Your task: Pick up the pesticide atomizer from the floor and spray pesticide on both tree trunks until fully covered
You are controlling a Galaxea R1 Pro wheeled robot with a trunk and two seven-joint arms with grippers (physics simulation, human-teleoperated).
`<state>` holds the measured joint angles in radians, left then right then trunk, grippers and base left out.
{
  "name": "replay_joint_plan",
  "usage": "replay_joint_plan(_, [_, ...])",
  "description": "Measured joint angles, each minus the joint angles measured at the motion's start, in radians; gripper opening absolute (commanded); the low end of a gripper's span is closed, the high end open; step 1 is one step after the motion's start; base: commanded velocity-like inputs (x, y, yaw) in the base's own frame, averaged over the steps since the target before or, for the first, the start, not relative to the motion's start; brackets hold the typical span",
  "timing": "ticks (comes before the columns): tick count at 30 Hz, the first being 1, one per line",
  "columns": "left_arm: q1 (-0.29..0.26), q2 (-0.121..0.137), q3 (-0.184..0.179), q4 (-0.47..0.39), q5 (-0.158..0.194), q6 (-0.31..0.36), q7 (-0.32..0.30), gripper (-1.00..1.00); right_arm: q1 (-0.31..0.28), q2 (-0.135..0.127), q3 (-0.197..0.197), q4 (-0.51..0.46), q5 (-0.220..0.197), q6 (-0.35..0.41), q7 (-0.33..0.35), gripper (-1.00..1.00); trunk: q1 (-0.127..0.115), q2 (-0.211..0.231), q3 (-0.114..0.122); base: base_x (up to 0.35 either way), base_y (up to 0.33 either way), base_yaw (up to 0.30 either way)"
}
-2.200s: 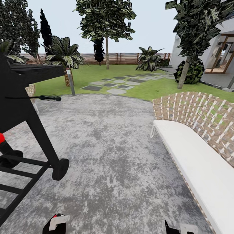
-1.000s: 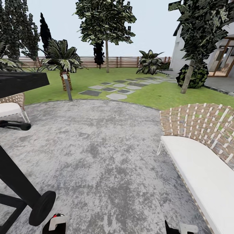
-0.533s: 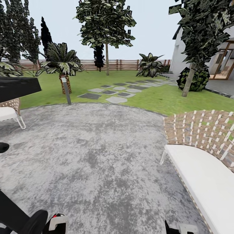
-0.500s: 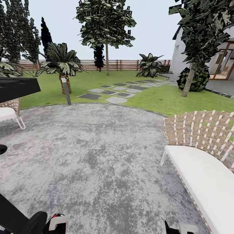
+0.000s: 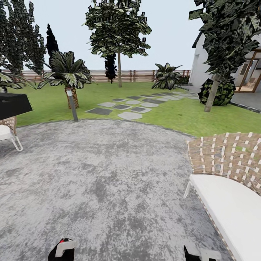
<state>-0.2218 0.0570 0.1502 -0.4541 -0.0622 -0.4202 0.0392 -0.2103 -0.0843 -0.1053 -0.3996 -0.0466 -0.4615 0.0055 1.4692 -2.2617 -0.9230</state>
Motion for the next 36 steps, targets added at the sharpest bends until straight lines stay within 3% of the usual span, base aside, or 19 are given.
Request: replay_joint_plan(36, [0.0,0.0,0.0,-0.001,0.001,-0.001,0.0,-1.0,0.0,0.0,-0.001,0.015,-0.001,0.0,-0.004,1.0,0.0,0.0,0.052,0.34,0.0,0.0])
